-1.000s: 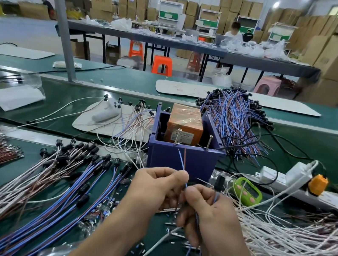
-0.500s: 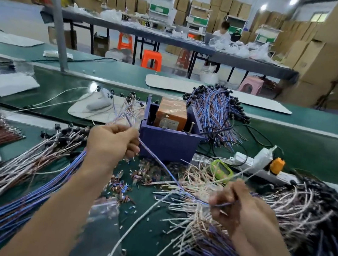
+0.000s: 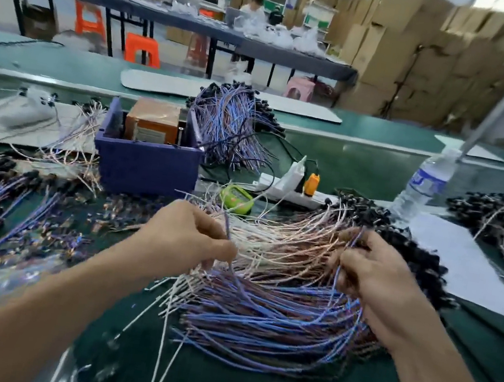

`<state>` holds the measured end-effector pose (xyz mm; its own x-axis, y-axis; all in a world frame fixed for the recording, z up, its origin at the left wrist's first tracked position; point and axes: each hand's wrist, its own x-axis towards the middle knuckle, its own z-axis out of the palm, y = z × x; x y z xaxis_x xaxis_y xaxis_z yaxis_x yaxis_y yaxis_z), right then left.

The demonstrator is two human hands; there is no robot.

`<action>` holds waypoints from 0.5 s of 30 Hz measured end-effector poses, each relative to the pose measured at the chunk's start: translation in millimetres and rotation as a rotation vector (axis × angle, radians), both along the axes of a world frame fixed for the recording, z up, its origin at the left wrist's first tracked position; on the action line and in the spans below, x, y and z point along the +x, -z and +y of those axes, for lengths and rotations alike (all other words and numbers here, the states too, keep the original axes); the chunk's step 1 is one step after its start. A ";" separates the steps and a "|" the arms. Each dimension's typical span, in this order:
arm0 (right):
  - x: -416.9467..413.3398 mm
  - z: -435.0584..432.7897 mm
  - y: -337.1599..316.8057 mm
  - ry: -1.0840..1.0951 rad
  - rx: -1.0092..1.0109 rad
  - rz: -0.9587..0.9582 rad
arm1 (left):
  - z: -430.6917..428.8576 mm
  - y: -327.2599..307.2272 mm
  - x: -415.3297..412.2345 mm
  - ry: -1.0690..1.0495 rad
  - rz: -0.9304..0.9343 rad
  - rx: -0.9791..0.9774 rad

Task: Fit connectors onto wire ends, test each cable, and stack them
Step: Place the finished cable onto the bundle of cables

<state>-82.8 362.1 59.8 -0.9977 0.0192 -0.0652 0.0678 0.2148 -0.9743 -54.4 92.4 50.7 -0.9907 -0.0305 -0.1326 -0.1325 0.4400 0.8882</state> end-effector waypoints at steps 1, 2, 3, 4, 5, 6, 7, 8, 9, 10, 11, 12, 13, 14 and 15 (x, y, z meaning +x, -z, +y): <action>-3.0 10.7 -1.4 0.065 0.032 0.031 | 7.7 3.9 -3.6 0.009 -0.025 0.024; -5.7 21.9 -2.9 0.140 0.092 0.065 | 15.2 8.1 -7.4 0.013 -0.040 0.028; -8.6 32.2 -4.0 0.218 0.197 0.106 | 23.0 11.1 -11.2 0.015 -0.048 0.011; -11.4 41.3 -4.3 0.287 0.359 0.147 | 31.2 14.4 -14.2 0.017 -0.052 -0.025; -13.5 48.5 -4.6 0.327 0.559 0.179 | 39.4 17.5 -16.7 0.018 -0.051 -0.084; -15.3 52.5 -5.3 0.334 0.745 0.198 | 47.3 20.4 -18.9 0.020 -0.044 -0.162; -17.0 53.2 -5.6 0.324 0.881 0.201 | 54.4 22.8 -20.1 0.018 -0.031 -0.244; -18.9 52.3 -4.9 0.307 0.958 0.181 | 60.5 24.9 -21.3 0.013 -0.017 -0.315; -20.1 51.4 -3.4 0.294 0.996 0.153 | 65.1 26.7 -22.2 0.004 -0.005 -0.370; -22.0 51.3 -1.3 0.298 1.025 0.128 | 68.3 28.0 -23.2 -0.007 0.000 -0.407; -23.5 50.6 0.3 0.311 1.063 0.115 | 69.9 29.0 -24.1 -0.018 0.001 -0.430; -24.2 49.6 2.5 0.324 1.106 0.108 | 70.4 29.8 -24.5 -0.022 0.001 -0.451; -24.3 48.6 4.7 0.335 1.143 0.113 | 69.7 30.3 -24.9 -0.019 0.003 -0.468; -23.3 46.8 6.3 0.351 1.178 0.127 | 67.3 31.0 -24.8 -0.015 0.006 -0.480; -21.5 44.1 7.3 0.372 1.216 0.146 | 63.1 31.5 -24.5 -0.011 0.008 -0.480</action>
<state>-104.3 406.2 52.5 -0.9157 0.2670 0.3002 0.2248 0.9598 -0.1680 -78.9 155.6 19.1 -0.9909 -0.0967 -0.0939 -0.1335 0.7996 0.5856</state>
